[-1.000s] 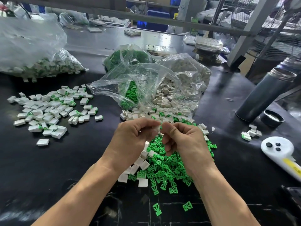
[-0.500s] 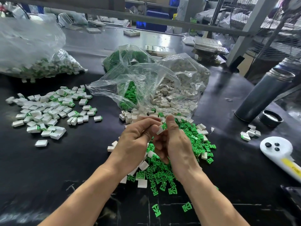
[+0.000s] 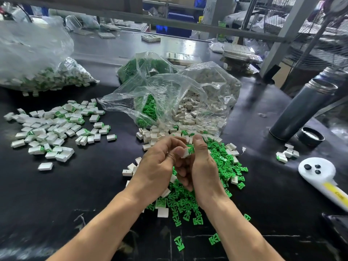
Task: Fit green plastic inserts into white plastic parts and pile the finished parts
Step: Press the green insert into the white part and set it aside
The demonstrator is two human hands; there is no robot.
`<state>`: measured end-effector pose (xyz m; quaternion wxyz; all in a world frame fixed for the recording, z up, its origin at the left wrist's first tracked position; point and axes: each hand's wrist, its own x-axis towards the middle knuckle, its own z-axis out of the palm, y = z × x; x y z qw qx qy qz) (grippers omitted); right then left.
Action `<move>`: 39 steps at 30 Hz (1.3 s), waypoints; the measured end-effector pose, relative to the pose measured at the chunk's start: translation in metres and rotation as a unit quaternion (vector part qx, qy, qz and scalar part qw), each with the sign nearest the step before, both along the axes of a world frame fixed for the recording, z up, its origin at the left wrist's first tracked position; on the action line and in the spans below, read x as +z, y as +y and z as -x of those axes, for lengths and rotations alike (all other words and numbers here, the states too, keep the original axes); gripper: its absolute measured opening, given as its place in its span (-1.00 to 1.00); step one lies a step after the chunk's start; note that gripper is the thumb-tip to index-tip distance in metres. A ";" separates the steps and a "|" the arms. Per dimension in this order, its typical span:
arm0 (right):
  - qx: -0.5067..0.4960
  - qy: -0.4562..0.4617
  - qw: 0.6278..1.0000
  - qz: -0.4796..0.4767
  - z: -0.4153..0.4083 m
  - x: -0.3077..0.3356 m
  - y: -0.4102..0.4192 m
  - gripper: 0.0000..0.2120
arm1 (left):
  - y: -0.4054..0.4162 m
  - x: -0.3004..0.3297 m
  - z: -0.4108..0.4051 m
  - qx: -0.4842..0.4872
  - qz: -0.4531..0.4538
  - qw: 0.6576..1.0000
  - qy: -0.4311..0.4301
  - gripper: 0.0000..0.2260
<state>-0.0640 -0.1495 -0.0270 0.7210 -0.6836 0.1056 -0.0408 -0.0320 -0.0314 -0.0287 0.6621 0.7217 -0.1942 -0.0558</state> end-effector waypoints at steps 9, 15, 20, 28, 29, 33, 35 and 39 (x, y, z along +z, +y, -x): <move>-0.014 -0.034 0.999 0.017 -0.005 0.000 0.003 -0.42 | -0.003 -0.005 -0.001 -0.013 -0.004 1.000 -0.025 -0.86; -0.051 -0.060 0.996 0.039 -0.007 -0.004 0.007 -0.41 | -0.004 -0.003 -0.003 -0.033 0.016 0.999 -0.027 -0.86; -0.072 -0.074 0.993 0.049 -0.009 -0.006 0.013 -0.44 | -0.001 0.000 0.000 -0.034 0.026 0.999 -0.030 -0.85; -0.077 -0.095 0.992 0.026 -0.010 -0.008 0.018 -0.47 | -0.003 0.004 0.003 -0.034 0.043 0.998 -0.035 -0.82; -0.070 -0.095 0.993 0.013 -0.009 -0.006 0.018 -0.46 | -0.003 0.004 0.002 -0.032 0.041 0.998 -0.035 -0.81; -0.059 -0.081 0.994 -0.035 -0.006 0.000 0.017 -0.43 | -0.001 0.002 0.001 -0.030 0.036 0.999 -0.018 -0.86; -0.046 -0.090 0.995 -0.019 -0.006 0.000 0.015 -0.37 | -0.001 0.002 0.000 -0.027 0.033 0.999 -0.020 -0.86; -0.022 -0.103 0.994 0.018 -0.004 0.001 0.012 -0.31 | 0.000 0.000 0.001 -0.022 0.026 0.999 -0.023 -0.84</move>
